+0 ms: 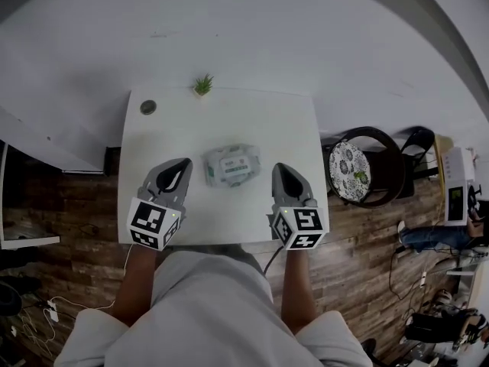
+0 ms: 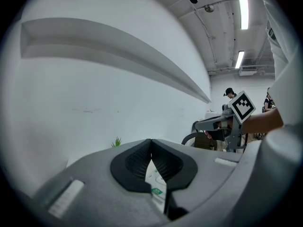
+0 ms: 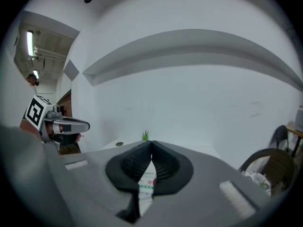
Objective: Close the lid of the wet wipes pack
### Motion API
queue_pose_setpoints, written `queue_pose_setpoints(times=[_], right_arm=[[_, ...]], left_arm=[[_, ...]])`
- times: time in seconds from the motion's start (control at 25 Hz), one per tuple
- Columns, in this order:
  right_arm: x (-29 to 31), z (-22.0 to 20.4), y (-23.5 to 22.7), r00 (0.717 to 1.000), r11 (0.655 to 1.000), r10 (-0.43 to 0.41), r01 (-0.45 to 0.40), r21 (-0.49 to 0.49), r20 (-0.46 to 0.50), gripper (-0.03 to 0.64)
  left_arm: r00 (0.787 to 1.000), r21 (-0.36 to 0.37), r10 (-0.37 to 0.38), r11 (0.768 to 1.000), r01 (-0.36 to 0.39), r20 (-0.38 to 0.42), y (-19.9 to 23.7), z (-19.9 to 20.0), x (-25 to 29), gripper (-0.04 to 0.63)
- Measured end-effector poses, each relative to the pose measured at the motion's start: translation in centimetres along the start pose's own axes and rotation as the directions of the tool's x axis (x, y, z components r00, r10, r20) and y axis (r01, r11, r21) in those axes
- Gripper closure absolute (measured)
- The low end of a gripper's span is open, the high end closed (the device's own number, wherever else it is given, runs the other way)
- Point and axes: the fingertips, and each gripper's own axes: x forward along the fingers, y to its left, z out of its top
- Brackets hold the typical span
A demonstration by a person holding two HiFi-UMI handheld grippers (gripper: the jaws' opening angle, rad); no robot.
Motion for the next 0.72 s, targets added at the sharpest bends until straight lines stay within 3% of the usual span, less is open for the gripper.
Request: queue_pose_setpoints(times=[0.72], right_arm=[[-2.2, 2.4, -3.5, 0.995, 0.998, 0.032, -0.037, 0.052, 0.097, 0.612]], left_arm=[[0.988, 0.047, 0.147, 0.988, -0.149, 0.042, 0.1, 2.5, -1.0, 0.595]])
